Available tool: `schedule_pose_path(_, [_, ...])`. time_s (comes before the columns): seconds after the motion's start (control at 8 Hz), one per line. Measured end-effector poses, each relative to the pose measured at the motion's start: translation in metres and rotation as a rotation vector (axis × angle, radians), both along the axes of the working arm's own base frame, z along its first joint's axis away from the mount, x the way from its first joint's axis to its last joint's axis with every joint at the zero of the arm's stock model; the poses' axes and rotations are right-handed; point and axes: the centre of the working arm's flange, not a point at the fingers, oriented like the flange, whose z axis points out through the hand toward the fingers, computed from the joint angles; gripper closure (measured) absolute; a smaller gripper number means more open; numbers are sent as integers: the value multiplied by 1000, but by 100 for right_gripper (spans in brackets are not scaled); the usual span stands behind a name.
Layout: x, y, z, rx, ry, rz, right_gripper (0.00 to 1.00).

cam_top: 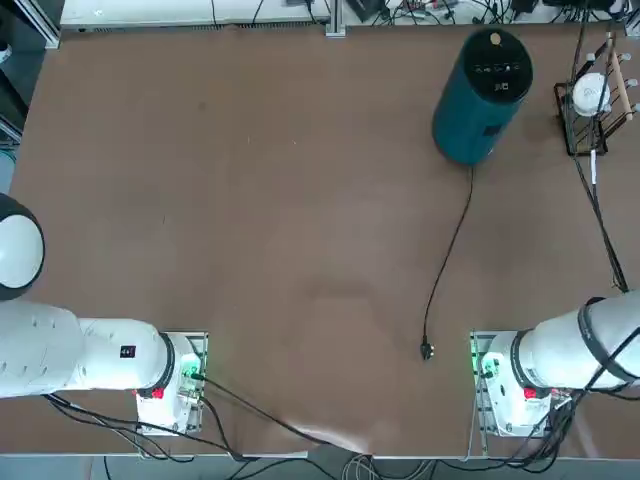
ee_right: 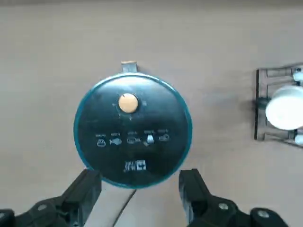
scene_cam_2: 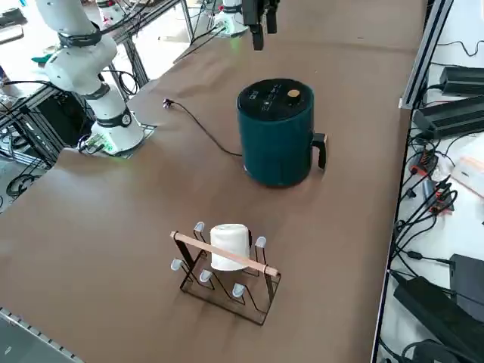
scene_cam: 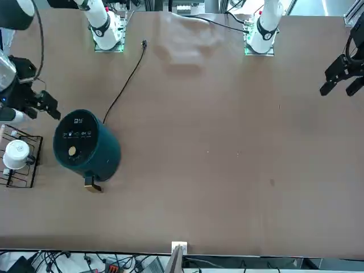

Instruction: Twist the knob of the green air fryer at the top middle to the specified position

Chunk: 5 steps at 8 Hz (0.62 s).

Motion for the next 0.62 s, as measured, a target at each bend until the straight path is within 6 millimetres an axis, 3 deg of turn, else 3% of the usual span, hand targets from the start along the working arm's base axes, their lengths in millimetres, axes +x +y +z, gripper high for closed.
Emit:
schedule_pose_path(0.25, [-21,-19,18,20,29,-36,0])
schedule_pose_path(0.62, [-39,-18,13,17,55,-37,0])
